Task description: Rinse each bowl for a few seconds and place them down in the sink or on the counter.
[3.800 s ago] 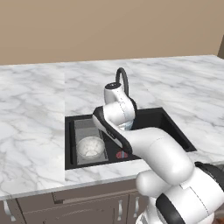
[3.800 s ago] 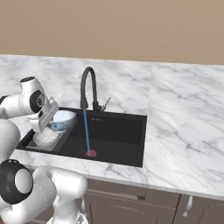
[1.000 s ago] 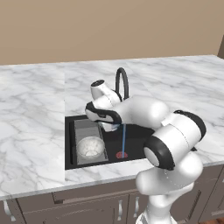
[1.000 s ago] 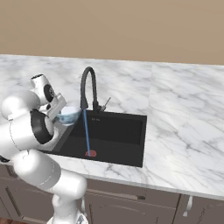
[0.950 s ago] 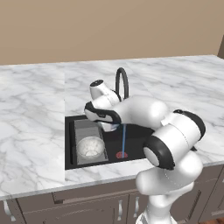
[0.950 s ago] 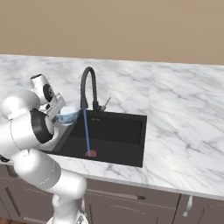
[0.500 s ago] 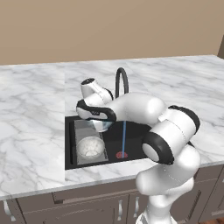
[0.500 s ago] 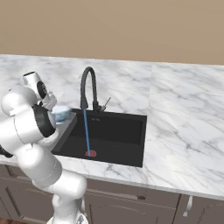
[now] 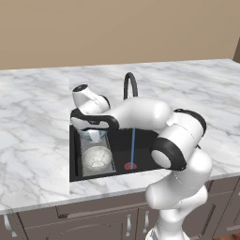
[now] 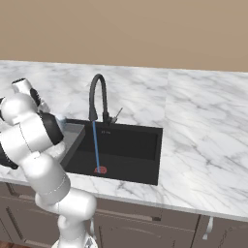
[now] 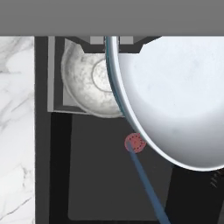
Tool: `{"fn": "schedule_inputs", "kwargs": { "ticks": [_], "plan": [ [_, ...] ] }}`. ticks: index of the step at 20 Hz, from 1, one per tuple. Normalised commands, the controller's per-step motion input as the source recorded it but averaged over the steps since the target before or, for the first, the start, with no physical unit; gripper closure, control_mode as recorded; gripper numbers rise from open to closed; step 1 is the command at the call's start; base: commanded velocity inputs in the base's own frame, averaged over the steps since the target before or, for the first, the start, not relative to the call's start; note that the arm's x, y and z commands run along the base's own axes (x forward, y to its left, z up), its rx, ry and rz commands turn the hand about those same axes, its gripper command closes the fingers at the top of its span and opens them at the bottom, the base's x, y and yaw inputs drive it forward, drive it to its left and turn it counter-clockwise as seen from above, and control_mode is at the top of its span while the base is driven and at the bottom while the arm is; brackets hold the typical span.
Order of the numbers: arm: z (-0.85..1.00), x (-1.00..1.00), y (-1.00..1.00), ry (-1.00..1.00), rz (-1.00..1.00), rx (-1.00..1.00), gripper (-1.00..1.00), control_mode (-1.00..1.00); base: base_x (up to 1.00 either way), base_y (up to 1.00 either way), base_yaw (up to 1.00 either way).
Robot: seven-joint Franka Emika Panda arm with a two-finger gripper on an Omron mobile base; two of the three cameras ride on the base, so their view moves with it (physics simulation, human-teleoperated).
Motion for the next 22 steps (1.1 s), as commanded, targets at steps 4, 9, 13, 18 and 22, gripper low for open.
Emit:
{"fn": "schedule_inputs", "kwargs": {
  "ticks": [4,9,13,18,22],
  "plan": [
    [0.00,-0.12,0.57,0.00,0.11,0.00,1.00,-1.00,0.00,0.00,0.00],
    [0.04,-0.14,0.56,0.00,0.10,0.00,1.00,-1.00,0.00,0.00,0.00],
    [0.00,-0.13,0.58,0.00,0.09,0.00,1.00,-1.00,0.00,0.00,0.00],
    [0.00,-0.16,0.52,0.00,0.06,-0.01,1.00,-1.00,0.00,0.00,0.00],
    [0.00,-0.29,0.37,-0.02,0.01,0.00,1.00,-1.00,0.00,0.00,0.00]
  ]
}}
